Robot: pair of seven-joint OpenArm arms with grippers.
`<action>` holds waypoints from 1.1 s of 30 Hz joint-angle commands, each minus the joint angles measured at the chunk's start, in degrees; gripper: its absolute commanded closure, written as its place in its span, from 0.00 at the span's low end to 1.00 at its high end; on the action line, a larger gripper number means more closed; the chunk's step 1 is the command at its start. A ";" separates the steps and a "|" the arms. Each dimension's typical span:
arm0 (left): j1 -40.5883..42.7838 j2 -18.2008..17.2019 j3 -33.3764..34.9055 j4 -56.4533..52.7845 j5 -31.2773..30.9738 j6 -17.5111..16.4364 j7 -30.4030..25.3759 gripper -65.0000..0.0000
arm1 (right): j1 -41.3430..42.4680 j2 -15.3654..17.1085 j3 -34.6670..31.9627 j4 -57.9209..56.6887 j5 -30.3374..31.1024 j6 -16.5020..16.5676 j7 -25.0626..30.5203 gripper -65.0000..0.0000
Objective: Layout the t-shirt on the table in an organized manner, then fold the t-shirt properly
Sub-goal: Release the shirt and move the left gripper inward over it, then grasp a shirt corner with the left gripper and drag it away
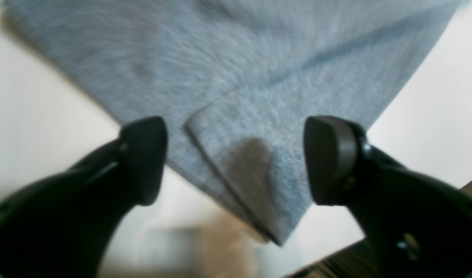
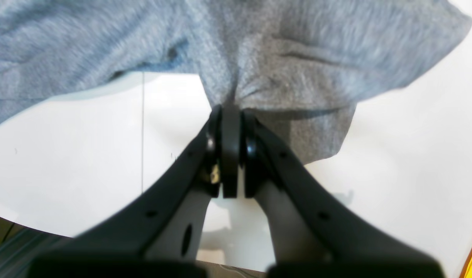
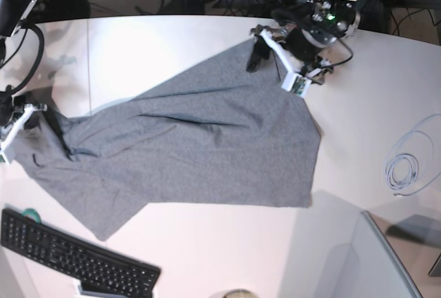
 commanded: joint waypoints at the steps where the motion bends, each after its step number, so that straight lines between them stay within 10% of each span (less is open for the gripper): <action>1: -1.21 -0.25 0.90 0.53 1.06 -0.32 -1.72 0.32 | 0.69 1.11 0.37 1.13 0.67 0.09 0.25 1.00; 16: -7.72 -0.33 5.03 -5.53 5.37 -0.49 2.94 0.41 | -0.37 1.02 3.18 1.57 0.67 0.09 -0.63 1.00; 24: -7.37 -0.33 4.68 -6.06 5.28 -0.49 2.94 1.00 | -0.28 1.02 3.27 1.57 0.67 0.09 -0.63 1.00; 33: -4.03 -1.13 4.33 1.59 1.06 -0.49 4.52 1.00 | -0.28 1.02 3.27 1.31 0.67 0.09 -0.63 1.00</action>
